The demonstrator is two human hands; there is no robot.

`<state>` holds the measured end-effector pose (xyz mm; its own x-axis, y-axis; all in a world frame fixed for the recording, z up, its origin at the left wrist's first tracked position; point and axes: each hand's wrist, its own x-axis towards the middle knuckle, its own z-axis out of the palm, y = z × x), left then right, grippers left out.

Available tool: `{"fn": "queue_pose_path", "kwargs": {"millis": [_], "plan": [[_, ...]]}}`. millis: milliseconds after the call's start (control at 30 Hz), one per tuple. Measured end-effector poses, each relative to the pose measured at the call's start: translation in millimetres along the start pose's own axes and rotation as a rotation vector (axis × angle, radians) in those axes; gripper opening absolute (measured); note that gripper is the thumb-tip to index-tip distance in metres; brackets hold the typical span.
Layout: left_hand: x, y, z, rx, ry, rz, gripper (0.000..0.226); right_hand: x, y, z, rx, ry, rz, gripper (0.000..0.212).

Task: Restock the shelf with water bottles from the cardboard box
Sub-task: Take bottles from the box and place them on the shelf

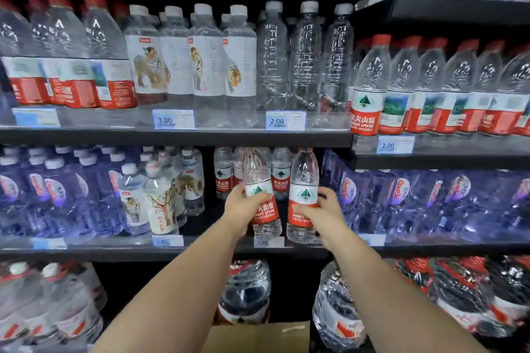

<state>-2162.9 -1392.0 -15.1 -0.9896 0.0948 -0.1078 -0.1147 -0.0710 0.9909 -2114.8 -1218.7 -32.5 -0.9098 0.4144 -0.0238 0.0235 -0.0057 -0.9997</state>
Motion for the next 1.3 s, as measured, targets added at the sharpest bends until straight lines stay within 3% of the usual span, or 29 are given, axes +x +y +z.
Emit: {"fn": "queue_pose_path", "kwargs": {"millis": [133, 433, 567, 767, 1167, 1300], "plan": [[52.2, -4.6, 11.7, 0.001, -0.052, 0.004, 0.054, 48.6, 16.3, 5.3, -0.004, 0.005, -0.039, 0.068], [110.5, -52.8, 26.8, 0.055, -0.163, 0.001, 0.067, 97.1, 65.8, 17.2, -0.144, 0.036, -0.151, 0.071], [117.2, -64.3, 28.7, 0.072, -0.155, 0.069, 0.07, 102.5, 69.5, 14.5, -0.151, 0.035, -0.116, 0.072], [119.5, -86.7, 27.8, 0.31, -0.055, 0.14, 0.078, 106.0, 70.3, 18.2, -0.308, 0.109, -0.112, 0.073], [148.4, -93.2, 35.2, 0.39, -0.012, 0.181, 0.075, 161.3, 66.5, 32.0, -0.681, 0.311, -0.117, 0.043], [162.8, -93.0, 36.7, 0.401, -0.006, 0.187, 0.079, 173.4, 71.0, 32.9, -0.634, 0.337, -0.101, 0.034]]}}
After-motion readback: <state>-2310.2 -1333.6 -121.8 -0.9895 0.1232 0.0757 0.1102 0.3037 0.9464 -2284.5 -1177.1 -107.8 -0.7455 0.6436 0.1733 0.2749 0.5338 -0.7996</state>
